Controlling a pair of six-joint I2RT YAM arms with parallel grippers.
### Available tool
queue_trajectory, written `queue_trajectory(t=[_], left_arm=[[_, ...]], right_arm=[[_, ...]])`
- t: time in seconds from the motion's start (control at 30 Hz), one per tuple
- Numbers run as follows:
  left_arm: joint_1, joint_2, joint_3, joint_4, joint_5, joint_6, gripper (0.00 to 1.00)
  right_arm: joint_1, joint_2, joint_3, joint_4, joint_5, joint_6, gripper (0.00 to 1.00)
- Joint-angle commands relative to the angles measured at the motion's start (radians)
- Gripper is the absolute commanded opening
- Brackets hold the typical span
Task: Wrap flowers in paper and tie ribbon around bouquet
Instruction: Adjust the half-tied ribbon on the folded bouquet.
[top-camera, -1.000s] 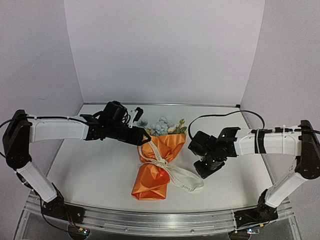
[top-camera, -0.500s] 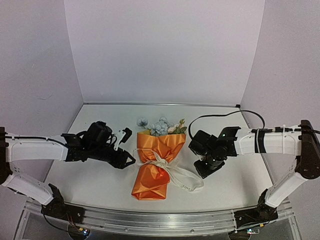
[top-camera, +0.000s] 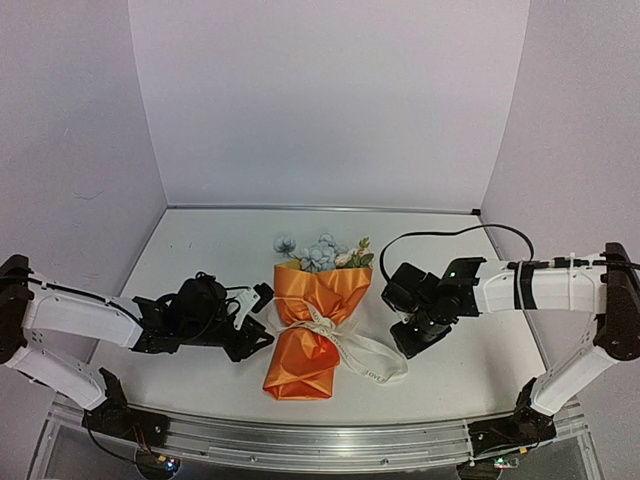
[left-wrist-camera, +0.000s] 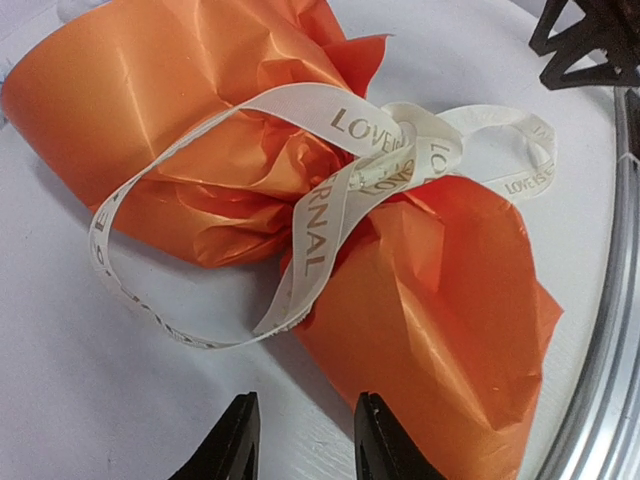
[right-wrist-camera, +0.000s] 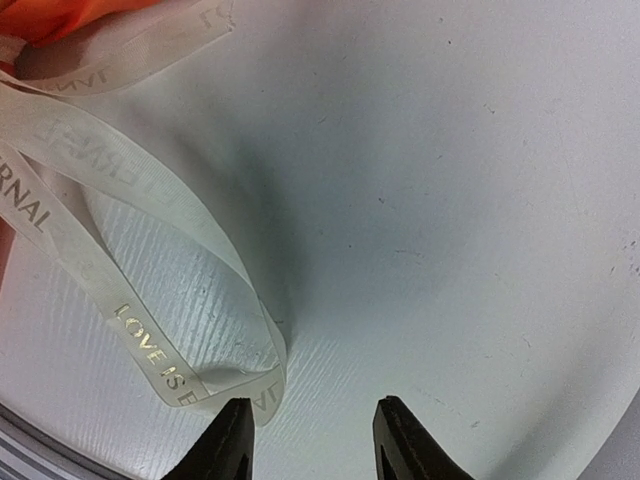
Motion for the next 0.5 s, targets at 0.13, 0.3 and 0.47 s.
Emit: queue_trajectory(t=[0.13, 0.3, 0.47], left_arm=[[-0.001, 0.139, 0.079, 0.102, -0.032, 0.171, 0.26], [-0.001, 0.159, 0.093, 0.116, -0.032, 0.206, 0.27], [-0.001, 0.194, 0.122, 0.102, -0.012, 0.24, 0.26]], right_arm=[[-0.014, -0.051, -0.03, 0.022, -0.001, -0.008, 0.42], [-0.017, -0.048, -0.032, 0.032, -0.01, -0.008, 0.42], [-0.021, -0.047, -0.032, 0.036, -0.009, -0.003, 0.42]])
